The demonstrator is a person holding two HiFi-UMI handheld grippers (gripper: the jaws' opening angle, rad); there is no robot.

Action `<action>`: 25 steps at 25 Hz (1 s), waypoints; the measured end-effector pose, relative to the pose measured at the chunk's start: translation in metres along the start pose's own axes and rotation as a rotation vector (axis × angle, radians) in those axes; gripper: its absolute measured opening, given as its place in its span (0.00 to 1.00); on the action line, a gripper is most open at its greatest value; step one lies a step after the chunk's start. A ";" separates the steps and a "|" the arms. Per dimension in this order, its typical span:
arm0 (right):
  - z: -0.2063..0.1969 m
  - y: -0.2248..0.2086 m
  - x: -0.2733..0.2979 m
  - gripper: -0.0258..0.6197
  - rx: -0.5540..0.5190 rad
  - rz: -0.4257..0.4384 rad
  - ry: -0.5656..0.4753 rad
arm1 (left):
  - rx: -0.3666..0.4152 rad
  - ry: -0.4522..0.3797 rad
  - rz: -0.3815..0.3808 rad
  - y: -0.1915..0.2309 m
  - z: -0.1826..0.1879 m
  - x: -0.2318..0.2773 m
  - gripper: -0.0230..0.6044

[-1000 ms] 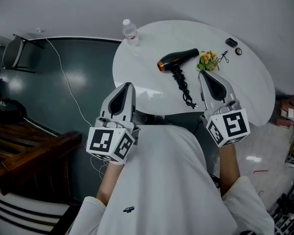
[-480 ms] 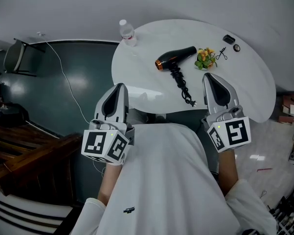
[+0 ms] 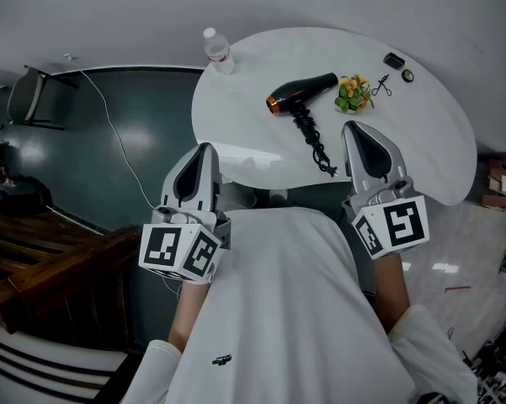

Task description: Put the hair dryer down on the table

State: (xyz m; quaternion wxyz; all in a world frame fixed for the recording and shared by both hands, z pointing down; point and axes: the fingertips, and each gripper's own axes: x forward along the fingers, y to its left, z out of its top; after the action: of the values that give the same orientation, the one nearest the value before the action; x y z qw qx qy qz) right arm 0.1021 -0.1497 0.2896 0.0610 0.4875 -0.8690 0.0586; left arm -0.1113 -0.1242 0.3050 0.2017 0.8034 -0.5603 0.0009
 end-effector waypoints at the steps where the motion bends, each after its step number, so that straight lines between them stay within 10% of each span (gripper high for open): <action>1: 0.000 0.001 0.000 0.06 0.000 0.001 -0.001 | 0.001 -0.001 -0.001 0.000 0.000 -0.001 0.05; 25: -0.013 0.011 -0.002 0.06 0.036 0.040 0.047 | -0.023 0.009 0.013 0.004 -0.009 -0.011 0.05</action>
State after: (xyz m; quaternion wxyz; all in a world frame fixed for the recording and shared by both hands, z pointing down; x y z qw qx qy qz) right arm 0.0939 -0.1404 0.3013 0.0713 0.4697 -0.8756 0.0870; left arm -0.1166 -0.1130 0.3121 0.2136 0.7974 -0.5644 -0.0005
